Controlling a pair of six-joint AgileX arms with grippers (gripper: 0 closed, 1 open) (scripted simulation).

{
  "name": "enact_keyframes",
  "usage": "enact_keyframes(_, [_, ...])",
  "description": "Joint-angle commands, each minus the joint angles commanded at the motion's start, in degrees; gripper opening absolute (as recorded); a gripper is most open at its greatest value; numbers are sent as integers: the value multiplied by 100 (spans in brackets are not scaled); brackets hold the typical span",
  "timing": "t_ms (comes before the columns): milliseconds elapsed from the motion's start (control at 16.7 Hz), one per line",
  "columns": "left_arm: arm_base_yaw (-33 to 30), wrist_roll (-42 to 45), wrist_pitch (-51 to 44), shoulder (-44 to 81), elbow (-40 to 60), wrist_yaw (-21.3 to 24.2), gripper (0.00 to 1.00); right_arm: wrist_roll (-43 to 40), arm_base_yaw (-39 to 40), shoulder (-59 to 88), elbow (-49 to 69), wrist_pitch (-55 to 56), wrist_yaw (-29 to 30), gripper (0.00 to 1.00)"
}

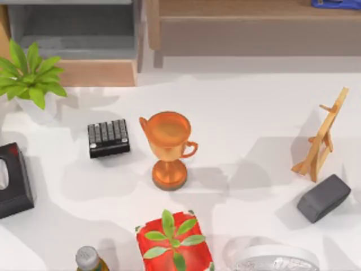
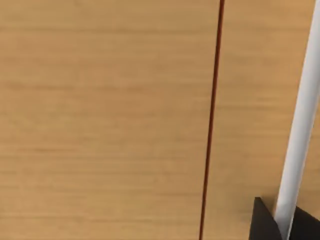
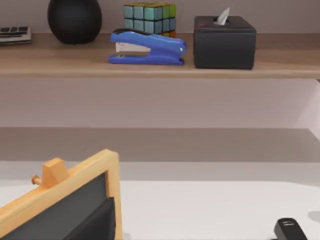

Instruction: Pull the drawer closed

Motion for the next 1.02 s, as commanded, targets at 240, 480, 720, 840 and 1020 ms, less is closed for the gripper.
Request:
enact_keyframes(240, [0,0,0,0,0,0,30,0,0,0,0,0,0,100])
enact_keyframes(480, [0,0,0,0,0,0,60,0,0,0,0,0,0,100])
enact_keyframes(720, [0,0,0,0,0,0,90,0,0,0,0,0,0,100])
enact_keyframes(840, [0,0,0,0,0,0,100,0,0,0,0,0,0,100])
enact_keyframes(1020, [0,0,0,0,0,0,100,0,0,0,0,0,0,100])
